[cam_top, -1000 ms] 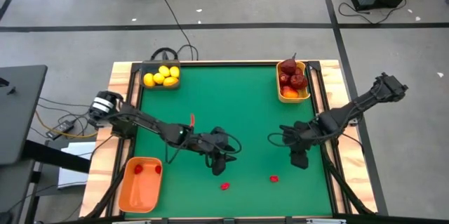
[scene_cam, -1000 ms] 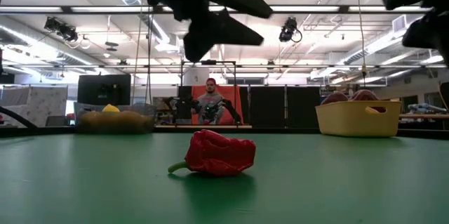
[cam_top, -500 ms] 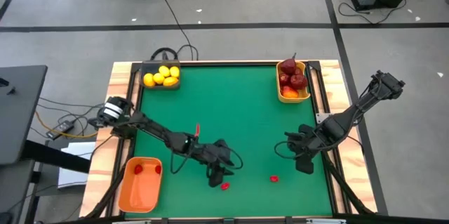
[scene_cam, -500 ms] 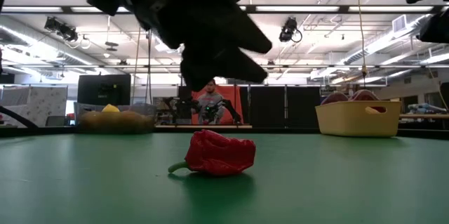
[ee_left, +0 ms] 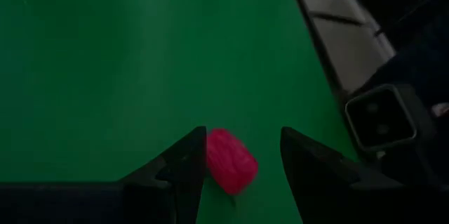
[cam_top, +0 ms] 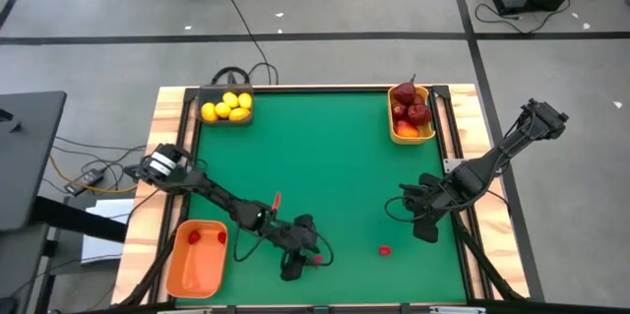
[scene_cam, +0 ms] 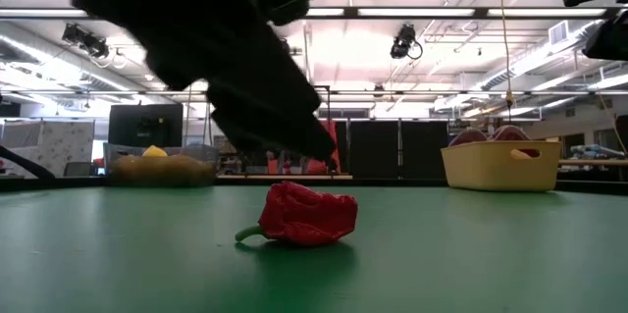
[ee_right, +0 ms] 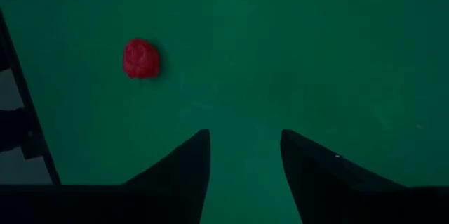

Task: Sort produce into baskets
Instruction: Put the left red bell pepper into the orange bin

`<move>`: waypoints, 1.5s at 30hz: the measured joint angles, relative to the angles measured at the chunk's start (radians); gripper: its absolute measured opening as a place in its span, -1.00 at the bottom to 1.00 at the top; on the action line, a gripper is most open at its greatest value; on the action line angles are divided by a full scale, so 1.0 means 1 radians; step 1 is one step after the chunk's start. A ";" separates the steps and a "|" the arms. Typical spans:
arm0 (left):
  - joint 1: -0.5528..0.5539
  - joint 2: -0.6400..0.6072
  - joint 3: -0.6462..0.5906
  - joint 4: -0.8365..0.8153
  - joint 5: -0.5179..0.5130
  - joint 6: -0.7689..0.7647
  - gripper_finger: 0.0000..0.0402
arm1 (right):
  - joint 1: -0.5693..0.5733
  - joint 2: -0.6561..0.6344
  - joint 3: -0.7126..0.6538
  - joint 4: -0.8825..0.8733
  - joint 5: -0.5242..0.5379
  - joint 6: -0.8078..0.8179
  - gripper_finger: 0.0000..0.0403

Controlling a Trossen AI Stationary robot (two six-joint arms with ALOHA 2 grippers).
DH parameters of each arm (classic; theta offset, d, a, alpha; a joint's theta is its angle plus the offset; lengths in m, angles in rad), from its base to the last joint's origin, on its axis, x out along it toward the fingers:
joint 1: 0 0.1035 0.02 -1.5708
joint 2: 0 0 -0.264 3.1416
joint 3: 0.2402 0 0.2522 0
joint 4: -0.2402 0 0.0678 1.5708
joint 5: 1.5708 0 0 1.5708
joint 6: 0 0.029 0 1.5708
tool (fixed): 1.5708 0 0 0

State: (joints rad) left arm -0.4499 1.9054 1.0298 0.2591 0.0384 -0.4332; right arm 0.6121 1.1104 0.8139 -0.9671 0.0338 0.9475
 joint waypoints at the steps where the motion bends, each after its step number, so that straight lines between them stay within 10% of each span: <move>1: -0.009 0.000 0.000 -0.010 -0.018 0.006 -0.07 | 0.000 0.000 0.000 -0.001 0.000 -0.001 -0.08; 19: -0.033 0.124 0.032 0.026 -0.109 -0.041 -0.11 | -0.001 0.000 0.000 -0.001 -0.001 0.004 -0.17; 31: -0.033 0.096 0.028 -0.038 -0.161 -0.140 -0.83 | -0.001 0.000 0.000 0.000 0.020 -0.006 -0.24; 45: -0.008 -0.213 0.027 -0.542 -0.170 -0.337 -0.78 | -0.032 0.000 -0.073 0.265 0.069 -0.006 -0.26</move>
State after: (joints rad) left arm -0.4580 1.6927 1.0568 -0.2828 -0.1313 -0.7700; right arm 0.5800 1.1103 0.7408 -0.7020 0.1024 0.9410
